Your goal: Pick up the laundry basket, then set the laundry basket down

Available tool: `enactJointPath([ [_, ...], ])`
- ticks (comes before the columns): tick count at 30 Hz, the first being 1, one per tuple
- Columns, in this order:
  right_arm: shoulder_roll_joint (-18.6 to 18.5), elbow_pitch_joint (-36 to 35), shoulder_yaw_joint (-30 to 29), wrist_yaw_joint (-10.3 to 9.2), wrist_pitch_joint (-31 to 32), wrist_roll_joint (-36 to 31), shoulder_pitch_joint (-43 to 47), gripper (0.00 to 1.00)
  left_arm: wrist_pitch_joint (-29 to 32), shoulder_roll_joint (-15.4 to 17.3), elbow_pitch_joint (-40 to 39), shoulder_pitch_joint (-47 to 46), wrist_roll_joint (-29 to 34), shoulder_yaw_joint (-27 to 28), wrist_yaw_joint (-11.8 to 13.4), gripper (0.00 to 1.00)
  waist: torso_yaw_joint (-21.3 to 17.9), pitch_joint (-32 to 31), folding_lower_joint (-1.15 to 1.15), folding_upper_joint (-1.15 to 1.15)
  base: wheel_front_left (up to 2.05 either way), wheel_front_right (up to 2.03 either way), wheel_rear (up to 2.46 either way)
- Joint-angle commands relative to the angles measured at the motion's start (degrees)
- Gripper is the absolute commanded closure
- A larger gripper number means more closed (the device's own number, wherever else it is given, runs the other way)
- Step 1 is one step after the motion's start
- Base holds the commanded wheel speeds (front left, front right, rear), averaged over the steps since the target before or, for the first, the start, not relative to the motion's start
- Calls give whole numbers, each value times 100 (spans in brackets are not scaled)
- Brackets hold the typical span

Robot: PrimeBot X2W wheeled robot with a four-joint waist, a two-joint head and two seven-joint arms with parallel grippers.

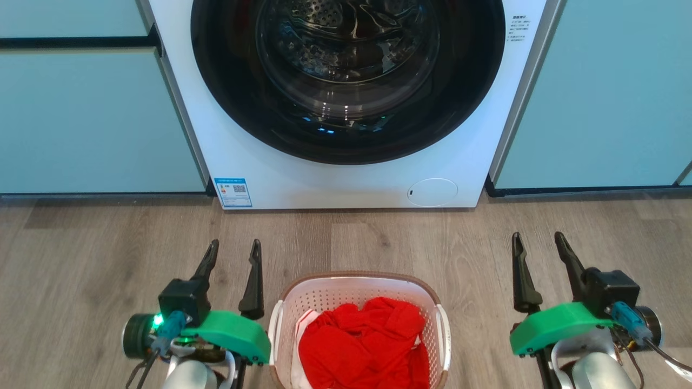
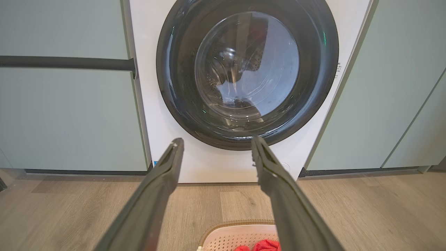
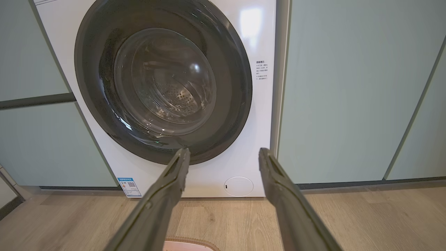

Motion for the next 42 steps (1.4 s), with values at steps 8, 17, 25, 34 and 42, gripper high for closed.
enactJointPath([
  [8, -25, -143, 136, 40, -51, 10, -194, 0, -55, -26, -131, -227, -76, 161, 27, 0, -16, -13, 0, 0, 0, 0, 0],
  [17, -25, -130, 143, 40, -51, 10, -193, 0, -55, -26, -102, -216, -166, 152, -17, 0, -8, -36, 0, 0, 0, 0, 0],
  [25, -25, -135, 168, 40, -51, 23, -190, 0, -55, -26, -124, -205, -244, 163, -83, 0, -16, -15, 0, 0, 0, 0, 0],
  [34, -1, 184, 15, 2, 77, 392, 13, 100, 103, 10, 188, 25, -601, 85, -140, 100, -26, 11, 0, 0, 0, 0, 0],
  [42, -29, 205, -34, 4, 190, 930, -32, 100, 224, 24, 191, -10, -1103, 216, -201, 100, -39, 41, 0, 0, 0, 0, 0],
])
